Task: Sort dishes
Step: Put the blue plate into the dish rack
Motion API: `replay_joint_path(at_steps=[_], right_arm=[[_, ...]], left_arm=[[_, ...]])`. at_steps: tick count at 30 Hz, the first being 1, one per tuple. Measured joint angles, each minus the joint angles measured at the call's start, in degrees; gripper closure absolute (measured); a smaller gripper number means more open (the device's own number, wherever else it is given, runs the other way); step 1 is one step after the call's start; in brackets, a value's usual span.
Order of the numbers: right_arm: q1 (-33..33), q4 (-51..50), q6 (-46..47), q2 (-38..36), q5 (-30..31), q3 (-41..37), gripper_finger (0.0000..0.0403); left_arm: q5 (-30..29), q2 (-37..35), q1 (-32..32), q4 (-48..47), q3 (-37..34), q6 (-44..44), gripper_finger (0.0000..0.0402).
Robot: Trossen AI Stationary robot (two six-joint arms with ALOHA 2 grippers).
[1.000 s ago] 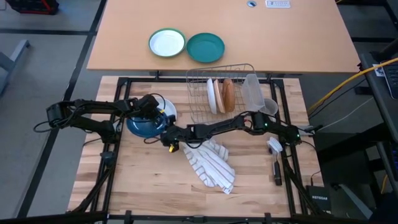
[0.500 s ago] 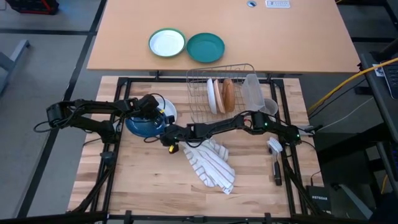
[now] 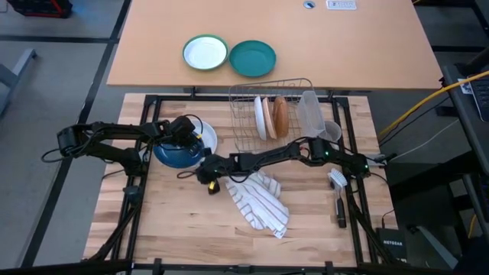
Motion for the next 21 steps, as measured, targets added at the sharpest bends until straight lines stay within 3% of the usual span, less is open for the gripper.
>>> replay_joint_path(at_steps=[6, 12, 18, 21], right_arm=[[0.9, 0.9, 0.9, 0.0, -3.6, 0.0, 0.0345], [1.2, 0.7, 0.8, 0.0, 1.1, 0.0, 0.0345], [1.2, 0.7, 0.6, 0.0, 1.9, 0.0, 0.0345], [1.2, 0.7, 0.6, 0.0, 5.6, 0.0, 0.0345]], left_arm=[[1.3, 0.0, 0.0, -0.1, 0.0, -2.0, 0.0401], [3.1, 0.0, 0.0, -0.1, 0.0, -2.9, 0.0401], [3.6, 0.0, 0.0, -0.3, 0.0, -2.8, 0.0401], [3.6, 0.0, 0.0, -0.3, 0.0, -2.9, 0.0401]])
